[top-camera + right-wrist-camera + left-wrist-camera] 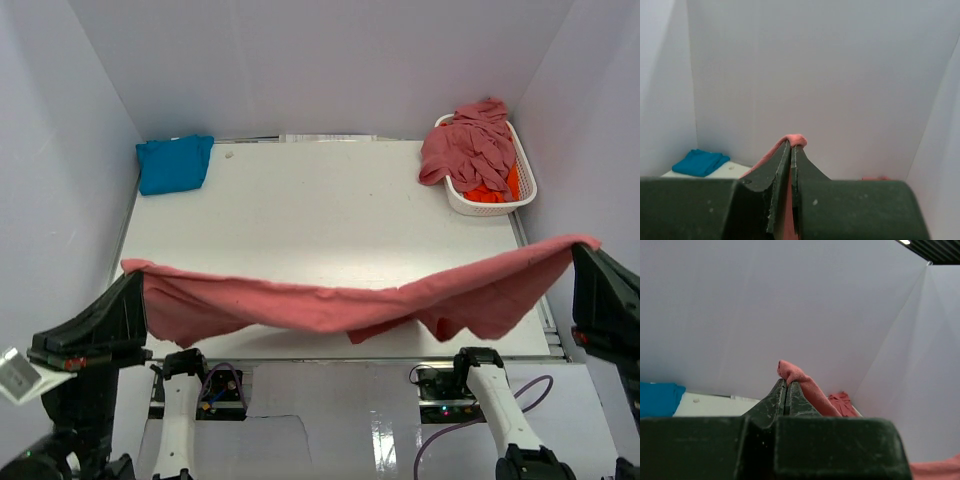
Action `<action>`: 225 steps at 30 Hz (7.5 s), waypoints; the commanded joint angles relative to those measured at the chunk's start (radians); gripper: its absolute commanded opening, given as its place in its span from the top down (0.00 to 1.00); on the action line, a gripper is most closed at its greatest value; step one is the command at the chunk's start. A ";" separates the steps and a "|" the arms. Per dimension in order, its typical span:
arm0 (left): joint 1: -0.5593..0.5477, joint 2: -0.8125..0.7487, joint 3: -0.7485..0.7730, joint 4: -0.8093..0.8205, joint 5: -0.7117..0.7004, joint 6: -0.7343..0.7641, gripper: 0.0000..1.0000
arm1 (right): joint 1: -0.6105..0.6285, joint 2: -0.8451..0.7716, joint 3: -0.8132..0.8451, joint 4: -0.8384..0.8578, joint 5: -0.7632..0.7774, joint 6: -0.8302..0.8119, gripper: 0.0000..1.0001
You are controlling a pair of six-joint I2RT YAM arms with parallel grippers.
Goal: Fold and stack the t-shirts
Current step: Flatten out the tshirt
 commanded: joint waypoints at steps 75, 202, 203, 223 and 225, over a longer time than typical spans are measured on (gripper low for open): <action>0.087 -0.402 -0.606 -0.005 -0.262 -0.174 1.00 | -0.204 -0.382 -0.902 0.710 -0.206 0.308 0.92; -0.090 1.600 -0.246 0.745 -0.156 0.034 1.00 | 0.150 1.669 0.106 0.520 -0.030 0.046 0.92; -0.088 1.608 -0.235 0.740 -0.153 0.036 1.00 | 0.150 1.678 0.121 0.514 -0.024 0.046 0.92; -0.061 1.824 0.014 0.713 -0.125 0.019 1.00 | 0.146 1.839 0.264 0.603 0.056 0.049 0.92; -0.061 1.855 0.055 0.704 -0.125 0.020 1.00 | 0.143 1.862 0.287 0.612 0.055 0.060 0.89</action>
